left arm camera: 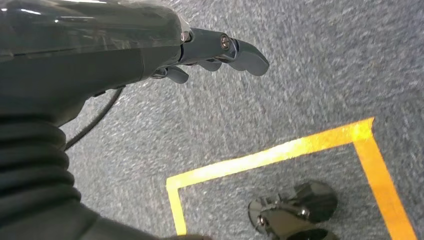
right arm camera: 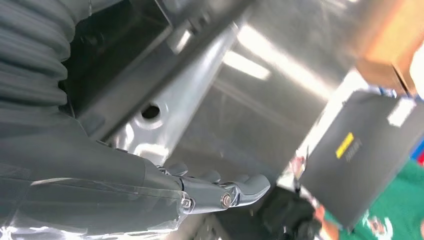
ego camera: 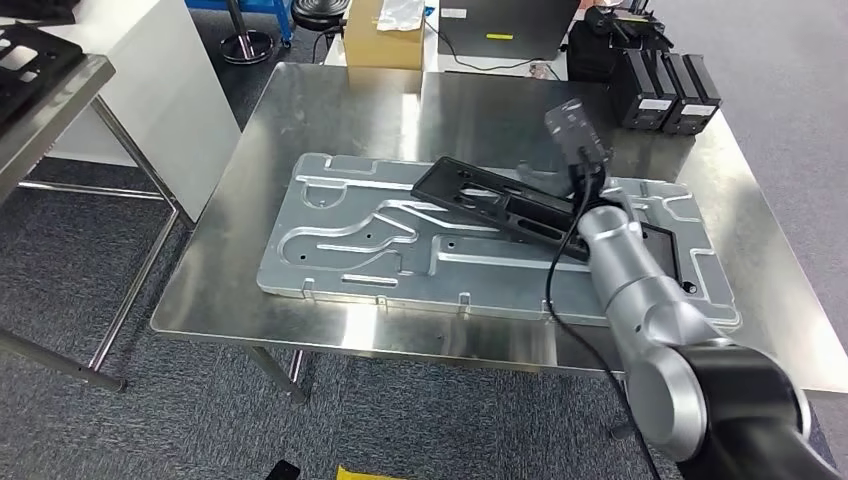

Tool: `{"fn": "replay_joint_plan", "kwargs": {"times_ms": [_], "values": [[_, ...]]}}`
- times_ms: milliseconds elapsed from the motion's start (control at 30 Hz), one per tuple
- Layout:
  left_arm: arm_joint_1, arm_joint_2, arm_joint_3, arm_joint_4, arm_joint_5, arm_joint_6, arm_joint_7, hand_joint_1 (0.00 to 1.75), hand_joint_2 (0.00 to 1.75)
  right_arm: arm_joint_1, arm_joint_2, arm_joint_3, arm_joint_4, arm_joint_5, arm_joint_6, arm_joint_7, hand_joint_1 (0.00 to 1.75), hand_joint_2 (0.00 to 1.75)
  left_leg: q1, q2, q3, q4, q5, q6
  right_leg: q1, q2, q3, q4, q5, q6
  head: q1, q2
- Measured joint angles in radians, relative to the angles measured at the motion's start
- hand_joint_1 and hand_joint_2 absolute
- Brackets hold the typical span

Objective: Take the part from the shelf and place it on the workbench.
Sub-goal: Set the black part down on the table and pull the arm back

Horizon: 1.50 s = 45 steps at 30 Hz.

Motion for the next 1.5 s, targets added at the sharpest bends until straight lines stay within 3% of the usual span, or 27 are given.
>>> {"fn": "replay_joint_plan", "kwargs": {"times_ms": [33,100,133,167,200,233,267,333,367,500,567,633,667,700,733,800,867,1000,1067,1133,1167,1200,1233,1300,1367,1500], "values": [[-0.002,0.0,0.0,0.0,0.0,0.001,-0.002,0.0,0.0,-0.006,-0.01,-0.011,-0.002,-0.006,0.001,0.0,0.0,1.75,0.001,0.001,0.001,-0.003,0.002,0.006,-0.001,0.0,-0.017,0.037,-0.023,0.004,0.0,0.0],[-0.007,0.0,0.0,0.0,0.0,0.005,-0.009,0.0,0.0,-0.012,-0.025,-0.032,-0.004,-0.031,0.007,0.002,0.0,0.87,0.002,0.003,0.001,-0.005,0.003,0.012,-0.002,0.0,-0.075,0.161,-0.083,0.011,0.001,0.0],[-0.008,0.0,0.0,0.0,-0.001,0.007,-0.013,0.0,0.0,-0.013,-0.034,-0.045,-0.004,-0.055,0.015,0.003,0.0,0.87,0.001,0.003,0.001,-0.005,0.003,0.014,-0.002,0.0,-0.105,0.221,-0.103,0.013,0.001,0.0],[-0.009,0.0,0.0,0.0,-0.002,0.009,-0.018,0.0,0.0,-0.013,-0.045,-0.064,-0.003,-0.09,0.031,0.004,0.0,0.44,0.001,0.002,0.001,-0.004,0.003,0.015,-0.003,0.0,-0.122,0.254,-0.107,0.014,0.001,0.0],[-0.01,0.0,0.0,0.0,-0.003,0.011,-0.022,0.0,0.0,-0.015,-0.059,-0.088,-0.003,-0.132,0.053,0.006,0.0,0.44,0.001,0.001,0.001,-0.004,0.003,0.015,-0.003,0.0,-0.121,0.249,-0.092,0.013,0.001,0.0],[-0.011,0.0,0.0,0.0,-0.003,0.013,-0.027,0.0,0.0,-0.018,-0.076,-0.118,-0.003,-0.184,0.081,0.006,0.0,0.44,0.001,-0.001,0.002,-0.004,0.003,0.015,-0.003,0.0,-0.102,0.207,-0.061,0.011,0.001,0.0],[-0.012,-0.001,0.0,0.0,-0.004,0.016,-0.032,0.0,0.0,-0.024,-0.093,-0.153,-0.004,-0.24,0.111,0.007,0.0,0.0,0.001,-0.004,0.003,-0.004,0.003,0.015,-0.002,-0.001,-0.068,0.137,-0.024,0.007,0.001,0.0],[-0.017,-0.002,-0.001,0.0,-0.004,0.021,-0.039,0.0,0.0,-0.036,-0.127,-0.229,-0.004,-0.345,0.17,0.009,0.0,0.0,-0.004,-0.008,0.002,-0.003,0.002,0.01,0.003,-0.001,-0.01,0.014,0.02,0.0,0.0,0.0],[-0.021,-0.003,-0.001,0.0,-0.004,0.023,-0.042,0.0,0.0,-0.041,-0.14,-0.267,-0.004,-0.383,0.194,0.009,0.0,0.0,-0.005,-0.009,0.0,-0.003,0.001,0.006,0.006,-0.001,0.003,-0.016,0.025,-0.003,0.0,0.0],[-0.028,-0.003,-0.001,0.0,-0.001,0.029,-0.048,0.0,0.0,-0.047,-0.171,-0.369,-0.004,-0.449,0.251,0.001,0.0,0.0,-0.007,-0.007,-0.004,0.008,-0.013,-0.014,0.002,0.002,0.008,-0.034,0.028,-0.02,-0.001,0.0],[-0.029,-0.003,0.0,0.0,0.009,0.033,-0.049,0.0,0.0,-0.046,-0.176,-0.4,-0.004,-0.487,0.331,-0.037,0.0,0.0,-0.007,-0.002,-0.038,0.09,-0.063,-0.021,-0.002,0.003,0.011,-0.039,0.03,-0.03,-0.002,0.0],[-0.027,-0.004,0.007,0.0,0.032,0.035,-0.052,0.0,0.0,-0.034,-0.175,-0.421,-0.012,-0.509,0.43,-0.116,0.0,0.0,-0.006,0.0,-0.097,0.22,-0.12,-0.023,0.001,0.004,0.011,-0.038,0.029,-0.035,-0.003,0.0],[-0.025,-0.004,0.012,0.0,0.045,0.036,-0.055,0.0,0.0,-0.024,-0.171,-0.424,-0.019,-0.511,0.46,-0.156,0.0,0.0,-0.006,0.0,-0.118,0.264,-0.131,-0.024,0.002,0.004,0.011,-0.037,0.028,-0.036,-0.003,0.0],[-0.022,-0.004,0.019,0.0,0.054,0.036,-0.058,0.0,0.0,-0.015,-0.167,-0.425,-0.028,-0.51,0.476,-0.186,0.0,0.0,-0.006,0.0,-0.125,0.274,-0.123,-0.023,0.004,0.005,0.012,-0.035,0.027,-0.037,-0.003,0.0],[-0.018,-0.004,0.024,0.0,0.06,0.036,-0.061,0.0,0.0,-0.007,-0.161,-0.425,-0.037,-0.51,0.481,-0.206,0.0,0.0,-0.006,0.0,-0.113,0.246,-0.099,-0.021,0.005,0.006,0.012,-0.033,0.026,-0.038,-0.003,0.0],[-0.014,-0.004,0.032,0.0,0.069,0.037,-0.064,0.0,0.0,0.01,-0.147,-0.422,-0.058,-0.507,0.485,-0.245,0.0,0.0,-0.009,0.0,-0.054,0.114,-0.031,-0.01,0.008,0.008,0.012,-0.029,0.022,-0.036,-0.003,0.0],[-0.012,-0.004,0.044,0.0,0.084,0.035,-0.063,0.0,0.0,0.045,-0.126,-0.405,-0.11,-0.504,0.493,-0.31,0.0,0.0,-0.013,0.001,-0.008,0.014,0.002,-0.001,0.011,0.006,0.012,-0.026,0.021,-0.031,-0.002,0.0],[0.012,-0.01,0.07,0.0,0.11,0.021,-0.05,0.0,0.0,0.241,-0.051,-0.278,-0.389,-0.496,0.423,-0.363,0.0,0.0,-0.008,0.002,0.008,-0.017,0.014,0.01,0.011,0.004,0.013,-0.022,0.013,-0.015,-0.002,0.0],[0.022,-0.015,0.079,0.0,0.118,0.017,-0.046,0.0,0.0,0.367,-0.012,-0.155,-0.584,-0.474,0.346,-0.354,0.0,0.0,-0.003,0.008,0.011,-0.031,0.024,0.018,0.01,0.005,-0.009,0.037,-0.04,-0.007,0.001,0.0],[0.025,-0.019,0.085,0.0,0.12,0.014,-0.046,0.0,0.0,0.452,0.008,-0.046,-0.72,-0.443,0.279,-0.35,0.0,0.0,-0.006,0.011,0.004,-0.03,0.029,0.02,0.003,0.004,-0.052,0.153,-0.112,0.0,0.003,0.0],[0.027,-0.02,0.088,0.0,0.12,0.013,-0.046,0.0,0.0,0.496,0.012,0.001,-0.79,-0.421,0.245,-0.35,0.0,0.0,-0.006,0.011,-0.001,-0.028,0.03,0.02,-0.001,0.004,-0.066,0.201,-0.134,0.003,0.003,0.0],[0.031,-0.021,0.091,0.0,0.121,0.012,-0.046,0.0,0.0,0.542,0.015,0.053,-0.87,-0.392,0.206,-0.353,0.0,0.0,-0.005,0.01,-0.005,-0.025,0.032,0.019,-0.004,0.004,-0.066,0.221,-0.139,0.006,0.004,0.0],[0.035,-0.022,0.094,0.0,0.121,0.011,-0.046,0.0,0.0,0.585,0.016,0.1,-0.944,-0.363,0.172,-0.356,0.0,0.0,-0.004,0.009,-0.009,-0.022,0.033,0.017,-0.008,0.004,-0.049,0.206,-0.126,0.008,0.004,0.0],[0.041,-0.023,0.098,0.0,0.12,0.009,-0.045,0.0,0.0,0.641,0.019,0.189,-1.06,-0.311,0.123,-0.362,0.0,0.0,-0.002,0.009,-0.019,-0.011,0.035,0.008,-0.015,0.002,0.021,0.091,-0.081,0.01,0.004,0.0],[0.039,-0.023,0.099,0.0,0.118,0.008,-0.043,0.0,0.0,0.672,0.021,0.249,-1.137,-0.274,0.089,-0.369,0.0,0.0,-0.004,0.01,-0.029,-0.005,0.04,-0.004,-0.014,0.003,0.067,-0.001,-0.051,0.007,0.003,0.0],[0.042,-0.024,0.099,0.0,0.109,0.007,-0.027,0.0,0.0,0.74,0.022,0.351,-1.269,-0.164,-0.013,-0.368,0.0,0.0,-0.001,0.006,-0.037,-0.008,0.052,-0.034,-0.004,0.004,0.059,-0.019,-0.023,-0.024,0.003,0.0]]}}
